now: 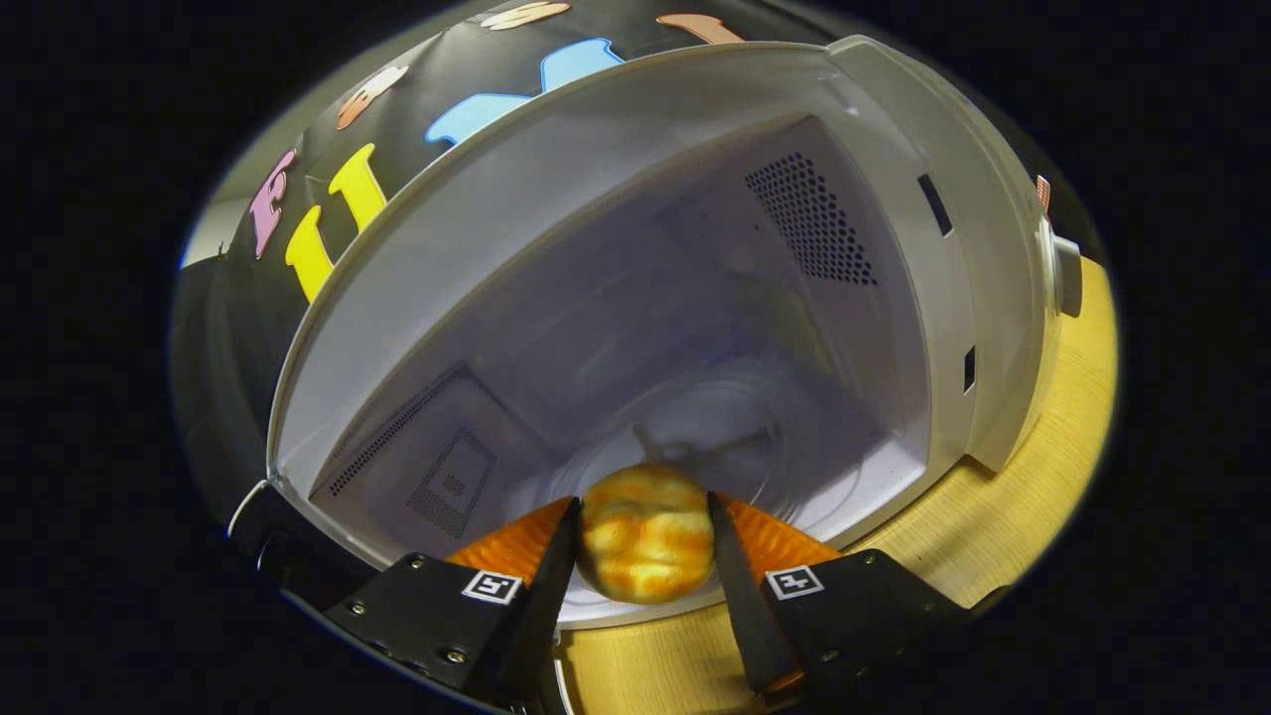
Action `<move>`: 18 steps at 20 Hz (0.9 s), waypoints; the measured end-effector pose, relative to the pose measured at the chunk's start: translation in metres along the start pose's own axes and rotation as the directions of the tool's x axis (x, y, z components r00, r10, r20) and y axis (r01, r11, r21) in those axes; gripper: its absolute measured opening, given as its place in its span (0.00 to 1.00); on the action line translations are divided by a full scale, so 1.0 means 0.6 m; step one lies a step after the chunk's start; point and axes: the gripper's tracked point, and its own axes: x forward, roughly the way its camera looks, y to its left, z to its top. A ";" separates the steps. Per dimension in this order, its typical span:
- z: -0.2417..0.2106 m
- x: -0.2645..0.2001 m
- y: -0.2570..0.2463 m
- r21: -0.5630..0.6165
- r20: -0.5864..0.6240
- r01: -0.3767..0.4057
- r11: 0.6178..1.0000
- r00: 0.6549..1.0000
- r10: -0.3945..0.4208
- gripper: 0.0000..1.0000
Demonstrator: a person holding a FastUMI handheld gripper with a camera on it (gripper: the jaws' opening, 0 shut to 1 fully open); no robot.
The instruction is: Open the microwave, put the food inside, and close the microwave door.
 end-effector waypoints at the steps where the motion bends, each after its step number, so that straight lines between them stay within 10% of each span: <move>1: -0.003 -0.003 0.001 -0.011 0.003 -0.001 1.000 1.000 0.001 0.77; 5: 0.013 -0.018 0.002 -0.077 0.050 0.014 0.997 0.999 -0.011 0.97; 18: 0.063 -0.262 0.076 -0.280 0.058 -0.121 0.952 0.988 0.143 0.97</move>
